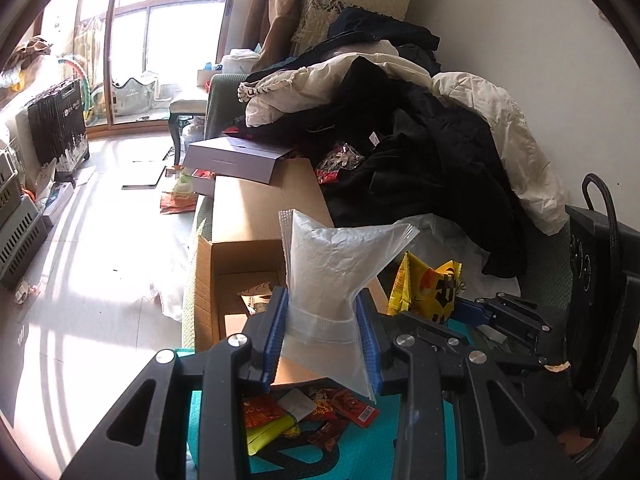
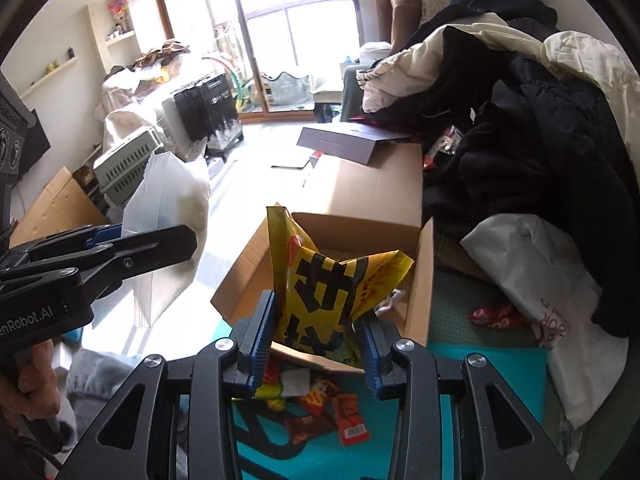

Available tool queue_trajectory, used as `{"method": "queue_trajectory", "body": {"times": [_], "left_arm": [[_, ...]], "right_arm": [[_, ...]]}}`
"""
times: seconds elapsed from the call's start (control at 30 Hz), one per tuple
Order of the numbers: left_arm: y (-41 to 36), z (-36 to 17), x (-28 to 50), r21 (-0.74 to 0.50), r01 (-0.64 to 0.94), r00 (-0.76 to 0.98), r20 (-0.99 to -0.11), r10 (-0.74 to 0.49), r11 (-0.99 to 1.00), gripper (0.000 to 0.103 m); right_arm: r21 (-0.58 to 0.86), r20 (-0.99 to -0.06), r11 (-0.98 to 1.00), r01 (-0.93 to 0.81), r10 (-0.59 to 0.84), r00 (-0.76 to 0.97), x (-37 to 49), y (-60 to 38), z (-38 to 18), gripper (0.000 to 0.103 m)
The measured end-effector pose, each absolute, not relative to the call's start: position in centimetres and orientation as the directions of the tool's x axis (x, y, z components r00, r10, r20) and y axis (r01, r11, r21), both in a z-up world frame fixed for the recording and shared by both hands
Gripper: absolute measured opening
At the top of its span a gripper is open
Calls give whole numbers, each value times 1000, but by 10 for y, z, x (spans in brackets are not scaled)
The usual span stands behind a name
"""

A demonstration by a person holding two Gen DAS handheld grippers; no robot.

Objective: Organize snacks
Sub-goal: 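Lift both bags and carry them over the cardboard box, then open both tools to drop the bags into the box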

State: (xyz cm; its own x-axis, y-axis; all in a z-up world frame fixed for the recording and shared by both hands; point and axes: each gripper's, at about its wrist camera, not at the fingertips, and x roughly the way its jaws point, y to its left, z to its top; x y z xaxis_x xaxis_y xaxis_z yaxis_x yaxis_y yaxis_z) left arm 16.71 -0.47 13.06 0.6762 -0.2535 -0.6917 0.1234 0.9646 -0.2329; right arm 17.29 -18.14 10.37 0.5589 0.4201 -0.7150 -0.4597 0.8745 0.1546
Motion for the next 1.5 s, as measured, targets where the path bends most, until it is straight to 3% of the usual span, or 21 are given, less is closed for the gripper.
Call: {"method": "queue_trajectory", "body": {"times": [0.57, 1.0, 1.2, 1.37, 1.5], "left_arm": [[7, 49, 296, -198, 42, 591, -786, -184, 979, 33], [1, -25, 332, -117, 19, 463, -879, -113, 993, 33], [-3, -27, 326, -96, 41, 466, -879, -104, 995, 35], [-6, -17, 322, -71, 14, 462, -884, -70, 997, 46], [-10, 1, 315, -52, 9, 493, -868, -50, 999, 47]], "right_arm": [[124, -774, 919, -373, 325, 543, 294, -169, 41, 38], [101, -863, 945, -311, 239, 445, 333, -165, -22, 40], [23, -879, 947, -321, 172, 446, 326, -162, -32, 42], [11, -883, 949, -314, 157, 443, 318, -169, -26, 44], [10, -878, 954, -299, 152, 454, 312, -174, -15, 51]]}}
